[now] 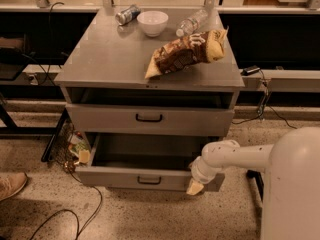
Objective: Open middle drawer
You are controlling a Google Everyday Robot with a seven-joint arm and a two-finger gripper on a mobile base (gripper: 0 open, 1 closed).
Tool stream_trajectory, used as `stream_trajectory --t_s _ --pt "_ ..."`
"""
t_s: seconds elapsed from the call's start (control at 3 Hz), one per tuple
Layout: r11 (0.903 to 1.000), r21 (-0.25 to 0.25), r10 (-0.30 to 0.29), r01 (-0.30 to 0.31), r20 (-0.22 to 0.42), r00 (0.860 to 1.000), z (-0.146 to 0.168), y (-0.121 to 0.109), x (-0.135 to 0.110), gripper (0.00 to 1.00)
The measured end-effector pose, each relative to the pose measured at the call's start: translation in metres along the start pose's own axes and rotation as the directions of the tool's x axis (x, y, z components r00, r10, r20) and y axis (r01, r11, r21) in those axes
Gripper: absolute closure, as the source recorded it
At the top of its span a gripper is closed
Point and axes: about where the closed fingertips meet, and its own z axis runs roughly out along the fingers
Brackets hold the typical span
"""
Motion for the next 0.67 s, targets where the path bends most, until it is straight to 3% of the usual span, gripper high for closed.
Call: stream_trajectory --t_s 0.67 --pt "0.993 -0.046 0.107 -0.108 -0.028 0.994 -0.03 0.062 0.012 0.86"
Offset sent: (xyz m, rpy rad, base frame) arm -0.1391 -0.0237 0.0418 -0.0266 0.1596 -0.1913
